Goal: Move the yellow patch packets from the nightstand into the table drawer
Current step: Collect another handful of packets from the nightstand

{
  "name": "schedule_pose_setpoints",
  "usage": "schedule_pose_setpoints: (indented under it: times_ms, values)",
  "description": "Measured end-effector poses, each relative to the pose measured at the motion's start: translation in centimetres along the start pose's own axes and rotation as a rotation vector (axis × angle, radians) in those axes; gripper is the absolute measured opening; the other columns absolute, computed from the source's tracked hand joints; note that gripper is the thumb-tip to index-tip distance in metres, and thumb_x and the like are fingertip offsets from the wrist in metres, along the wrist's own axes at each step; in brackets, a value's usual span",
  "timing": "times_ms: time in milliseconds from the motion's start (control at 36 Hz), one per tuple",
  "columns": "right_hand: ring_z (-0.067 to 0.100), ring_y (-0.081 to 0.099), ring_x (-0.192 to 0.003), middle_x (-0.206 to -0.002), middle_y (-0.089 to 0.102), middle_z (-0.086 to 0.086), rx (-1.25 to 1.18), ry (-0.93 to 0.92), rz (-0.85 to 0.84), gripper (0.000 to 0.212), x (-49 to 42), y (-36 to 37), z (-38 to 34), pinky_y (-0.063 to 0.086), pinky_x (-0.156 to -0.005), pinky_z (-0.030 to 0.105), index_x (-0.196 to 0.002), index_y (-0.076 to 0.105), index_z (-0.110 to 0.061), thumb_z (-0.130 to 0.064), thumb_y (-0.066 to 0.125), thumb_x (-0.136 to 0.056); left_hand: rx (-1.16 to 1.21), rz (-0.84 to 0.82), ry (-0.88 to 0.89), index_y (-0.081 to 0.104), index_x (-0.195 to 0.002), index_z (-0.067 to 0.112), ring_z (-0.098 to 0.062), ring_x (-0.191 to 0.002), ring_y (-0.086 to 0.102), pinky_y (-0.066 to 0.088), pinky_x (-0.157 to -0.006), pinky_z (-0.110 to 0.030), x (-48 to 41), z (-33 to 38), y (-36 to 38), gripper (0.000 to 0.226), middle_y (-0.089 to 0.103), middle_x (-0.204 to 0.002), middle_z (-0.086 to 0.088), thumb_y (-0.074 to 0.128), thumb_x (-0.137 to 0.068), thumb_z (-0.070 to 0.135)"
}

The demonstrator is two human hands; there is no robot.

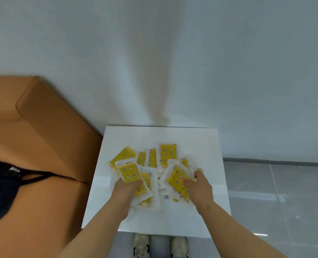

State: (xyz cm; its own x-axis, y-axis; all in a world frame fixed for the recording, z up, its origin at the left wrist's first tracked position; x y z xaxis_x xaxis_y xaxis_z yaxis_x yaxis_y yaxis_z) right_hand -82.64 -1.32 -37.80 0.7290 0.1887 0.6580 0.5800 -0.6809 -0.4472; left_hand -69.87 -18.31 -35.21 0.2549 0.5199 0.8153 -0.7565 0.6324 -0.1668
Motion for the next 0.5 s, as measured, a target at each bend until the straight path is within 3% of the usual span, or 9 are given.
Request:
schedule_pose_setpoints:
  times_ms: [83,139,250,278,361,500]
  values:
    - [0.021,0.048,-0.068,-0.075,0.048,0.002,-0.024,-0.008,0.042,0.015,-0.4,0.2,0.8,0.038,-0.061,0.031,-0.091,0.044,-0.009,-0.021,0.053,-0.092,-0.032,0.008,-0.015,0.055,-0.095,0.018,-0.027,-0.096,0.057,0.049,-0.080,-0.040,-0.6,-1.1,0.3,0.015,0.062,-0.097,-0.006,0.062,-0.088,0.007]
    - [0.022,0.046,-0.070,-0.076,0.046,0.003,-0.004,-0.038,0.084,0.021,-0.9,0.0,0.5,0.034,-0.057,0.030,-0.078,0.040,-0.012,-0.019,0.056,-0.090,-0.049,0.010,-0.025,0.054,-0.090,0.020,-0.027,-0.094,0.057,0.050,-0.084,-0.042,-1.0,-1.4,0.5,0.015,0.060,-0.088,-0.002,0.063,-0.087,0.008]
    - [0.029,0.049,-0.100,-0.115,0.050,0.012,0.189,-0.134,0.229,0.018,-1.4,-0.8,-0.9,0.036,-0.074,0.031,-0.083,0.049,-0.011,-0.025,0.060,-0.088,-0.055,-0.020,-0.007,0.058,-0.099,0.021,-0.029,-0.101,0.059,0.048,-0.094,-0.050,-1.3,-1.1,1.0,0.018,0.063,-0.103,-0.006,0.064,-0.086,0.010]
    - [0.030,0.050,-0.102,-0.115,0.052,0.011,0.194,-0.150,0.251,0.018,-1.3,-1.1,-1.3,0.036,-0.074,0.030,-0.084,0.048,-0.011,-0.025,0.060,-0.088,-0.052,-0.028,-0.001,0.058,-0.099,0.023,-0.028,-0.103,0.058,0.047,-0.096,-0.051,-1.3,-0.9,1.0,0.018,0.063,-0.106,-0.006,0.064,-0.087,0.011]
    - [0.019,0.049,-0.069,-0.077,0.050,0.002,0.006,-0.123,0.195,0.019,-0.5,-1.2,-2.4,0.035,-0.056,0.027,-0.085,0.042,-0.011,-0.023,0.056,-0.091,-0.043,-0.037,0.015,0.059,-0.099,0.024,-0.029,-0.107,0.057,0.046,-0.098,-0.050,-1.0,0.0,0.7,0.017,0.064,-0.111,-0.006,0.064,-0.087,0.013]
    - [0.011,0.046,-0.062,-0.075,0.049,-0.001,-0.277,-0.070,0.191,0.020,3.1,-2.1,-3.5,0.038,-0.051,0.023,-0.089,0.046,-0.009,-0.027,0.056,-0.092,-0.063,-0.114,0.061,0.060,-0.094,0.023,-0.031,-0.108,0.059,0.047,-0.096,-0.048,0.8,2.3,-0.3,0.018,0.065,-0.111,-0.008,0.059,-0.088,0.007]
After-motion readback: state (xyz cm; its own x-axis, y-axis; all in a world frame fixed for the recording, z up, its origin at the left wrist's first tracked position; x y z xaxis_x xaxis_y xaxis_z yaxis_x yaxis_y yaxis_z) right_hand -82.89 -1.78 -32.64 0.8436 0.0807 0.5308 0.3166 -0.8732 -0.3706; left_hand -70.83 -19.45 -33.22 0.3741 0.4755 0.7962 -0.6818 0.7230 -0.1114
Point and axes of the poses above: each hand's wrist, its own x-axis away from the middle knuckle, its own y-axis out of the palm, z = x × y, the point moved 6 cm from there along -x, towards the middle knuckle
